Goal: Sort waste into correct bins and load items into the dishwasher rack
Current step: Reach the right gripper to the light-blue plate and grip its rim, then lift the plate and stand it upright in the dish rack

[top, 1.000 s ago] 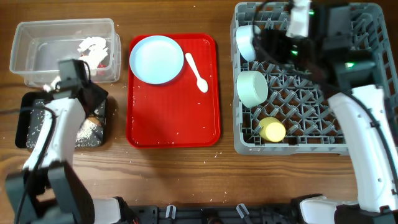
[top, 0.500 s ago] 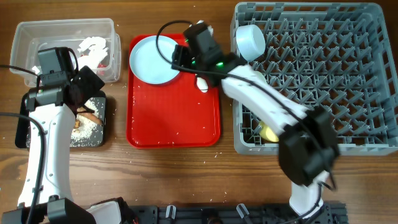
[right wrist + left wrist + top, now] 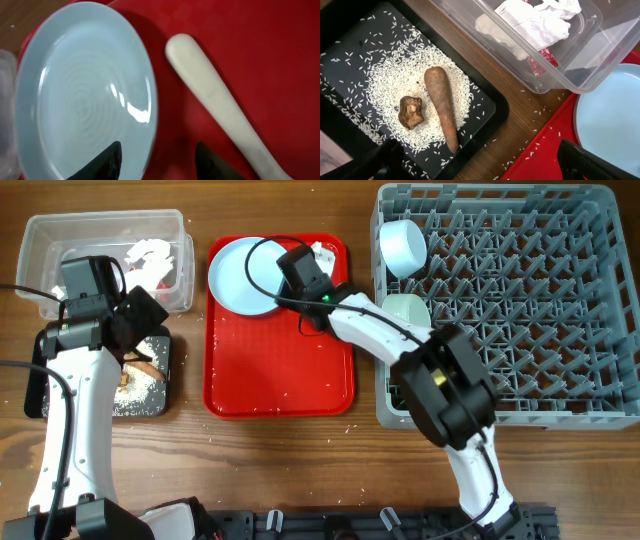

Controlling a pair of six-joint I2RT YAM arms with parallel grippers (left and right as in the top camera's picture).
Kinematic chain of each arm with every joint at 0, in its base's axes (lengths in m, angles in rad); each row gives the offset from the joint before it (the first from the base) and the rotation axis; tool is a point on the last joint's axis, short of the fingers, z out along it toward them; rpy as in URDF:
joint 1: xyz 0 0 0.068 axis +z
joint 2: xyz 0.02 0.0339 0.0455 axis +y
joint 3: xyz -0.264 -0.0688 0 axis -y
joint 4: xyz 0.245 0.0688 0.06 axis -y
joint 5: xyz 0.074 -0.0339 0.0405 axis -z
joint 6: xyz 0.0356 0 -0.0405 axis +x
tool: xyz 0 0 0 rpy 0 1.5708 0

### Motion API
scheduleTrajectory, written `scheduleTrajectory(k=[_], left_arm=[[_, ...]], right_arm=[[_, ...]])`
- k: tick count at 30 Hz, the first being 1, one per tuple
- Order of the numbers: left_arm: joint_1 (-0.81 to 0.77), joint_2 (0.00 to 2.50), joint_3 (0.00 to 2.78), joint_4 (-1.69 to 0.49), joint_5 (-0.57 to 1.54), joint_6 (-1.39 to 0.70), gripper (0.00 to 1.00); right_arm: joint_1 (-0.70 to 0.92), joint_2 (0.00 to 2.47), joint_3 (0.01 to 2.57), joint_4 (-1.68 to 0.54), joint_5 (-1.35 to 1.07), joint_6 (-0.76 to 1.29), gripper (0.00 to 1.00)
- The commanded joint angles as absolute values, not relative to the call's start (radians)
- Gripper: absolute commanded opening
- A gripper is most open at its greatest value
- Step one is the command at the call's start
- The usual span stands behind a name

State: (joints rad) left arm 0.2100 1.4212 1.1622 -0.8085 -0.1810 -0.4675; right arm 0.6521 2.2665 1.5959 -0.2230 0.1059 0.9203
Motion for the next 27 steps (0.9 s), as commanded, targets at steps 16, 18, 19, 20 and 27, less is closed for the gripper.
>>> scheduleTrajectory(k=[16,18,19,20,27], left_arm=[[0.214,1.414,1.173,-0.809,-0.173,-0.448,1.00],[0.214,1.414,1.173,-0.809,-0.173,-0.448,1.00],[0.214,1.414,1.173,-0.809,-0.172,-0.448,1.00],[0.214,1.414,1.173,-0.809,-0.172,-0.448,1.00],[0.214,1.414,1.173,-0.809,-0.173,-0.448,1.00]], right_arm=[[0.646,2.300,1.639,-0.326,0.085,0.896,0.04],[0.636,2.265,1.667,-0.354,0.084,0.833,0.04],[0.632,2.245,1.672,-0.353,0.078,0.792,0.04],[0.628,2.227,1.674,-0.355,0.078,0.759,0.04],[0.569,1.990,1.674,-0.506,0.130,0.563,0.04]])
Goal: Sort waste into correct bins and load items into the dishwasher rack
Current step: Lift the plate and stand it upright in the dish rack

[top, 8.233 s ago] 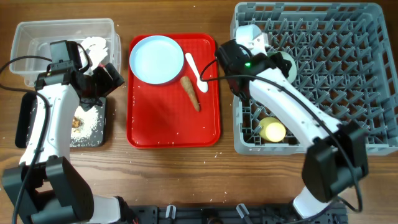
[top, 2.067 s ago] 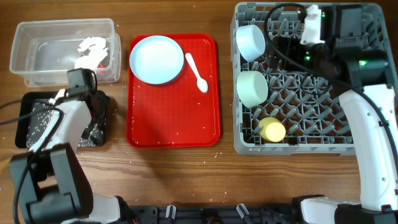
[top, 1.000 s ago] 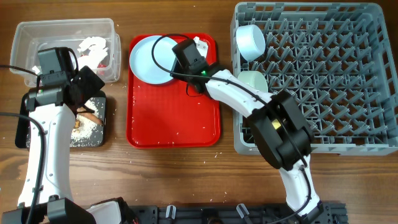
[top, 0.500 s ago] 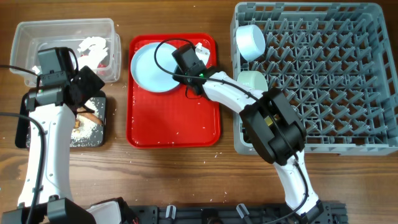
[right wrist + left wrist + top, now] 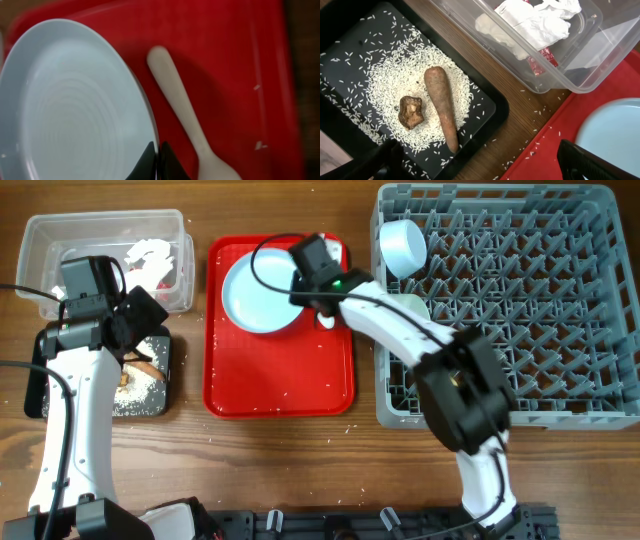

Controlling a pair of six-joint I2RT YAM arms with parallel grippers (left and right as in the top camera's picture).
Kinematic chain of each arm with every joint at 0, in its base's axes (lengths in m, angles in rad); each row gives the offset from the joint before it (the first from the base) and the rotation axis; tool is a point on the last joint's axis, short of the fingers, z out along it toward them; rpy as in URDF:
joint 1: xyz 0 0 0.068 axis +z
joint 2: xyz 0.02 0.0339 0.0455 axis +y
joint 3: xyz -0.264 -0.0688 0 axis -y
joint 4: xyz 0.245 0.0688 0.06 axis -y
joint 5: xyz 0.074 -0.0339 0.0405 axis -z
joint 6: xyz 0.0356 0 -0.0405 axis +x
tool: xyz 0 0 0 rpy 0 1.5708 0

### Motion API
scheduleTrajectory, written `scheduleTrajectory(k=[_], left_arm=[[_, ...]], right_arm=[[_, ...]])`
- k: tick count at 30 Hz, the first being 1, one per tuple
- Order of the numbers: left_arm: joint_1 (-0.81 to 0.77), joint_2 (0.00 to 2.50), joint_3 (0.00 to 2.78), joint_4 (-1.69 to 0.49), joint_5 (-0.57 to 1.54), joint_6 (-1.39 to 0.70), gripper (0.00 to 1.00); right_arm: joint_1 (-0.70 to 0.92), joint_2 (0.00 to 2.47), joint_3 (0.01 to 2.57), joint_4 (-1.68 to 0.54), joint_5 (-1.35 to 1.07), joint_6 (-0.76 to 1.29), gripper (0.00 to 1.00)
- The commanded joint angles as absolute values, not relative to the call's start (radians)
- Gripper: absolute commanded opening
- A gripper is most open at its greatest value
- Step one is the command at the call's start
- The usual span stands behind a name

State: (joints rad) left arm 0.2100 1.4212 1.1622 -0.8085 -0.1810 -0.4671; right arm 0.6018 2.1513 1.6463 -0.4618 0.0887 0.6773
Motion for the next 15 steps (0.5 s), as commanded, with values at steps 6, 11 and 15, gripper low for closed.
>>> scheduleTrajectory(k=[6,11,15], left_arm=[[0.214,1.414,1.173,-0.809,-0.172,-0.448,1.00],[0.214,1.414,1.173,-0.809,-0.172,-0.448,1.00],[0.214,1.414,1.173,-0.809,-0.172,-0.448,1.00]], right_arm=[[0.521,1.822,1.674,-0.632,0.245,0.439,0.04],[0.492,1.730,1.674,-0.694,0.351,0.248,0.04],[0.457,1.695,1.674,-0.797,0.524,0.201,0.04]])
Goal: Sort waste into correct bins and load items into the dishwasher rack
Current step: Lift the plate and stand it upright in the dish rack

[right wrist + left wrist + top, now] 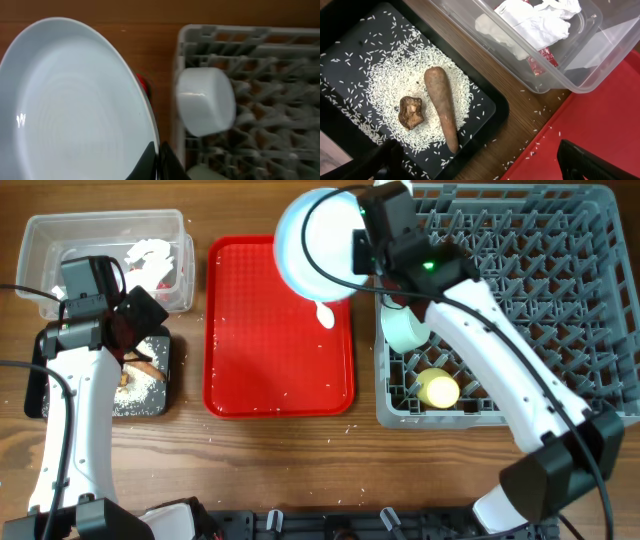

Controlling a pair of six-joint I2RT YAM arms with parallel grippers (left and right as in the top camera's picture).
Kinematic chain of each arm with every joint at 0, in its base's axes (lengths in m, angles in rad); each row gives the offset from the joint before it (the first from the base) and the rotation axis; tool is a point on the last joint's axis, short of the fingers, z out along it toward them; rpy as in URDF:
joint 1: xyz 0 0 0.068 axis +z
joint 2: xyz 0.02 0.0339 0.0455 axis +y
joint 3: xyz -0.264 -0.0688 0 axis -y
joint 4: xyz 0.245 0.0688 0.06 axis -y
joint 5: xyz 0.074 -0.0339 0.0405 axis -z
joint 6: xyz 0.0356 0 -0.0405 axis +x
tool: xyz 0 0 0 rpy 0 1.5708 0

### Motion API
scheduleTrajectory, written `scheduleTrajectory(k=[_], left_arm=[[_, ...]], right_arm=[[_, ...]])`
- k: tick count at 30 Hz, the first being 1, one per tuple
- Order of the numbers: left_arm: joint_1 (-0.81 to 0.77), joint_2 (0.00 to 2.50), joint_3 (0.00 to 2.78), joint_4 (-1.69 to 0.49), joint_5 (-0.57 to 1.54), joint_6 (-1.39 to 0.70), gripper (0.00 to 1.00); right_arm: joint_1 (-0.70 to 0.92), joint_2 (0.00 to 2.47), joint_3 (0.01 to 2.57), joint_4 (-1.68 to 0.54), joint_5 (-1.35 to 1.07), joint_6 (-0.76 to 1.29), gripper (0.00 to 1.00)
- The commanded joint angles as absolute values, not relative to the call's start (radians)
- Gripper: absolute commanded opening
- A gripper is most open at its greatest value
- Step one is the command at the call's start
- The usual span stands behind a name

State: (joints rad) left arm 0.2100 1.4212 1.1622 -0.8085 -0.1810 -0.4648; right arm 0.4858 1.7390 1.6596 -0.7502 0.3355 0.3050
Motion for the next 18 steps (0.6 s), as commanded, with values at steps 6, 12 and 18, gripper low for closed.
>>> scheduleTrajectory(k=[6,12,18], left_arm=[[0.214,1.414,1.173,-0.809,-0.173,-0.448,1.00],[0.214,1.414,1.173,-0.809,-0.172,-0.448,1.00],[0.214,1.414,1.173,-0.809,-0.173,-0.448,1.00]], right_arm=[[0.390,1.693,1.674,-0.886,0.657,0.162,0.04],[0.336,1.693,1.674,-0.851,0.650,0.068,0.04],[0.281,1.690,1.674,-0.830,0.650,-0.024,0.04]])
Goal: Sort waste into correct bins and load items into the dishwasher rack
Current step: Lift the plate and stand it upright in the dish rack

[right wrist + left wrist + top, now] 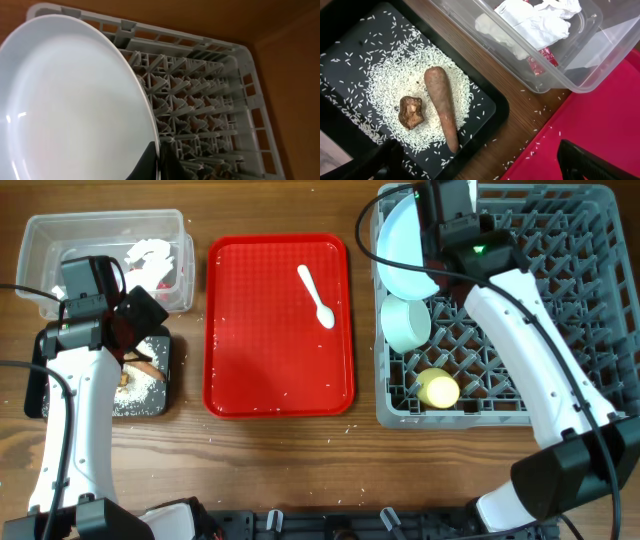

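A pale blue plate (400, 248) hangs tilted on edge over the back left corner of the grey dish rack (540, 300), and it fills the left of the right wrist view (75, 100). My right gripper (157, 161) is shut on the plate's rim, seen from overhead (432, 228). On the red tray (250, 370) a white spoon (318, 295) lies alone. My left gripper (480, 170) stands open above the black tray's edge, empty, with a carrot (441, 107) and a brown lump (412, 111) on scattered rice ahead of it.
A pale green cup (405, 323) and a yellow item (437, 388) sit in the rack's left side. The clear bin (60, 240) at the back left holds crumpled paper (530, 22). The black tray (150, 390) lies under the left arm.
The right gripper has carried the plate from above the tray's back right corner to over the rack's back left corner, and the plate is now tilted steeper. The left arm has not moved.
First my right gripper was open around the plate's rim on the red tray, beside the spoon. Then it was shut on the rim with the plate shifted on the tray. Later the plate was in the air by the tray's back right corner, and now over the rack.
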Controlling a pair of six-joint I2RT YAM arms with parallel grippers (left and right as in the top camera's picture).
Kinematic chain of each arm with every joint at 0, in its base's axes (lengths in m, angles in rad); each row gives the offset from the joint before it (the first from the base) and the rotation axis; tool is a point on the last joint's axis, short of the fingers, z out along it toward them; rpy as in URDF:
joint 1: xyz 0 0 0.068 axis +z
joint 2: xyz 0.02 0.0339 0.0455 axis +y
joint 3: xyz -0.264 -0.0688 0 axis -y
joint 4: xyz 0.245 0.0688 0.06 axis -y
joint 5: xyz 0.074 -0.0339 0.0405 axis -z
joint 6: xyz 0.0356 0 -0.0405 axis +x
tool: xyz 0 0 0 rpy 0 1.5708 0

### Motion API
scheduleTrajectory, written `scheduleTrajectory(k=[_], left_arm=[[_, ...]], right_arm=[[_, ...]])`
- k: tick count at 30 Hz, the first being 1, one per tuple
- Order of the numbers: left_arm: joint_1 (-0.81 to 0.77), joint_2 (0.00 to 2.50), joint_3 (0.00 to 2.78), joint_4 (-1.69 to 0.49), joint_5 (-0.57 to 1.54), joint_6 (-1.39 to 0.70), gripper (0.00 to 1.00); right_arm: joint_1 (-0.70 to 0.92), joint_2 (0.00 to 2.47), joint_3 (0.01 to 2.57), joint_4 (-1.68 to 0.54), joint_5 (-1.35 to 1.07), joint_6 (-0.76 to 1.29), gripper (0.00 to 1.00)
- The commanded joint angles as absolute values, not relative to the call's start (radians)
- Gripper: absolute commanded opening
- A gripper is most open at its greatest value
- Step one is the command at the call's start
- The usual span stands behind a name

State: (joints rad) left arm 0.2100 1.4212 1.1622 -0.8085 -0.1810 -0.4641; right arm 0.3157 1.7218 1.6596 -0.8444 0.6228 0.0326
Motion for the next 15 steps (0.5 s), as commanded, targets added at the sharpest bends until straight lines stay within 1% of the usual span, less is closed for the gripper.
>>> scheduleTrajectory(k=[1,5,7,9,10,12,15], left_arm=[[0.214,1.414,1.173,-0.809,-0.172,-0.448,1.00],[0.214,1.414,1.173,-0.809,-0.173,-0.448,1.00],[0.214,1.414,1.173,-0.809,-0.173,-0.448,1.00],[0.214,1.414,1.173,-0.809,-0.172,-0.448,1.00],[0.214,1.414,1.173,-0.809,-0.172,-0.448,1.00],[0.214,1.414,1.173,-0.809,-0.172,-0.448,1.00],[0.214,1.414,1.173,-0.809,-0.173,-0.448,1.00]], right_arm=[[0.271,1.690,1.674,-0.823,0.651,-0.027,0.04],[0.220,1.684,1.674,-0.783,0.654,-0.085,0.04],[0.203,1.688,1.674,-0.740,0.654,-0.177,0.04],[0.192,1.700,1.674,-0.673,0.668,-0.355,0.04],[0.189,1.710,1.674,-0.649,0.689,-0.401,0.04],[0.176,1.746,1.674,-0.593,0.758,-0.460,0.04],[0.166,1.816,1.674,-0.582,0.814,-0.494,0.04]])
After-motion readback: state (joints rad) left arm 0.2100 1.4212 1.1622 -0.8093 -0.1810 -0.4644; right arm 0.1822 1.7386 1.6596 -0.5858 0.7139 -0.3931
